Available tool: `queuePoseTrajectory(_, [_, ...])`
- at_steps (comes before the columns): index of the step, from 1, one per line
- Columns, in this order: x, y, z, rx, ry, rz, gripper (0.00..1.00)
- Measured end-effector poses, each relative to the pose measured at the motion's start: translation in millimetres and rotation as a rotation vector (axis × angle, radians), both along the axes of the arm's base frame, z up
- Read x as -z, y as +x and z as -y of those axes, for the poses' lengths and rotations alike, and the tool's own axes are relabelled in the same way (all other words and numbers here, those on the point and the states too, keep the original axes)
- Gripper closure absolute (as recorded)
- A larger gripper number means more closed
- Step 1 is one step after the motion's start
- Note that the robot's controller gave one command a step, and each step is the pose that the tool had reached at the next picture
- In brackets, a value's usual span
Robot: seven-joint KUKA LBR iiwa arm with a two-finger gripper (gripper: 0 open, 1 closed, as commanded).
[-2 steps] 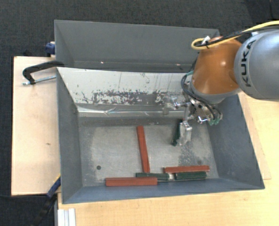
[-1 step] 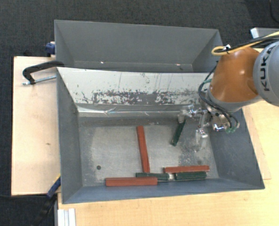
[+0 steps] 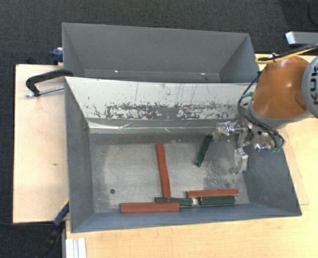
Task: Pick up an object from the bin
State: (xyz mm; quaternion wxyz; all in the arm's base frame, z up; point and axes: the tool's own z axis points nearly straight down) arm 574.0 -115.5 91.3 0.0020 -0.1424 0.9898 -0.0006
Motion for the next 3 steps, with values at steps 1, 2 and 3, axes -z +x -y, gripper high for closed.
queuePoseTrajectory(1, [1.6,12.8,-36.4,-0.013,-0.002,0.003,0.0])
queuePoseTrajectory(2, [-3.8,18.3,-71.7,-0.021,0.005,0.003,0.0])
queuePoseTrajectory(3, [-6.7,22.7,-71.5,-0.155,0.0,0.003,0.0])
